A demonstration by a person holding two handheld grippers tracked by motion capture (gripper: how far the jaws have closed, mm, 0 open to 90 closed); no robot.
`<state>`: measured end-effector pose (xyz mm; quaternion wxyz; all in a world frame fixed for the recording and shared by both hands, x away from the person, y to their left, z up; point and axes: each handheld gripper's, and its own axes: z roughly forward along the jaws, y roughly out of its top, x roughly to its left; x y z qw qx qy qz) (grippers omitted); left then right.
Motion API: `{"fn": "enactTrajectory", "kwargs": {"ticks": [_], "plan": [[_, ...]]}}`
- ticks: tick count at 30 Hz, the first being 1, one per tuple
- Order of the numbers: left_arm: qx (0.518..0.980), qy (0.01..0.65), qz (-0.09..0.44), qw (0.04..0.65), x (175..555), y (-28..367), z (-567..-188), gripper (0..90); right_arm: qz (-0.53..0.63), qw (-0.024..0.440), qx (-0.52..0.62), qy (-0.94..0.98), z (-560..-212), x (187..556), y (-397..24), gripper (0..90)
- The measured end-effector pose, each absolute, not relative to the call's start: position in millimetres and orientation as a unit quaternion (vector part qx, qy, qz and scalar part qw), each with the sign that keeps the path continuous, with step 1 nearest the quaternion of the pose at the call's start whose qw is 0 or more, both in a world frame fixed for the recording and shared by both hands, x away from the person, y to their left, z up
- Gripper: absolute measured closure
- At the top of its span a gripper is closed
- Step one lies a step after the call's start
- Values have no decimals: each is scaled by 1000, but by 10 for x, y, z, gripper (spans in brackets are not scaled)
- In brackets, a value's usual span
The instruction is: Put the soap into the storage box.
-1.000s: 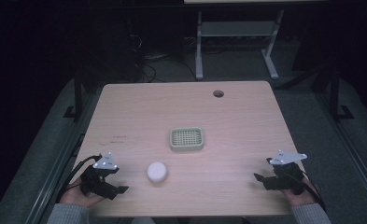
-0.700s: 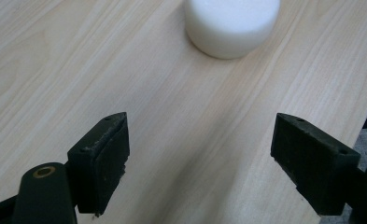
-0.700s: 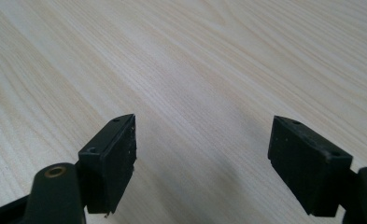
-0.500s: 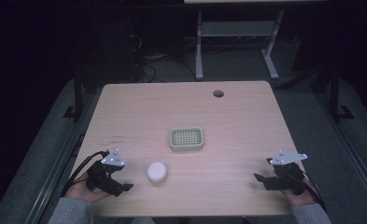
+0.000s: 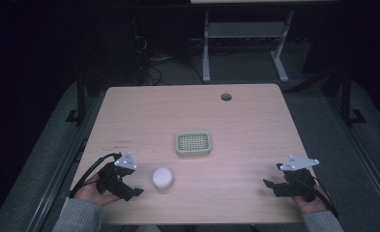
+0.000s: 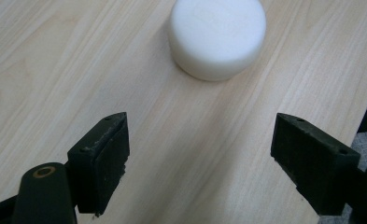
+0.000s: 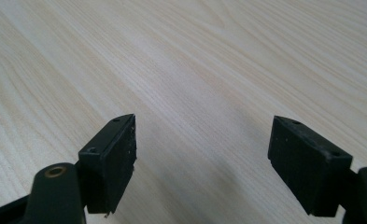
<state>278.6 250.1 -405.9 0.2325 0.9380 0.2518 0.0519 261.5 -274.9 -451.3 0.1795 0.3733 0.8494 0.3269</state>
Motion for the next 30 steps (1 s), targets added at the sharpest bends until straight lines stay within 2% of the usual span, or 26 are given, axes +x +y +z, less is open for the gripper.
{"fn": "enactTrajectory", "kwargs": {"ticks": [30], "plan": [[949,231,36,213,2928,2143,-4031,193,328,178,367,852,-4514,2619,-2737,231]]}}
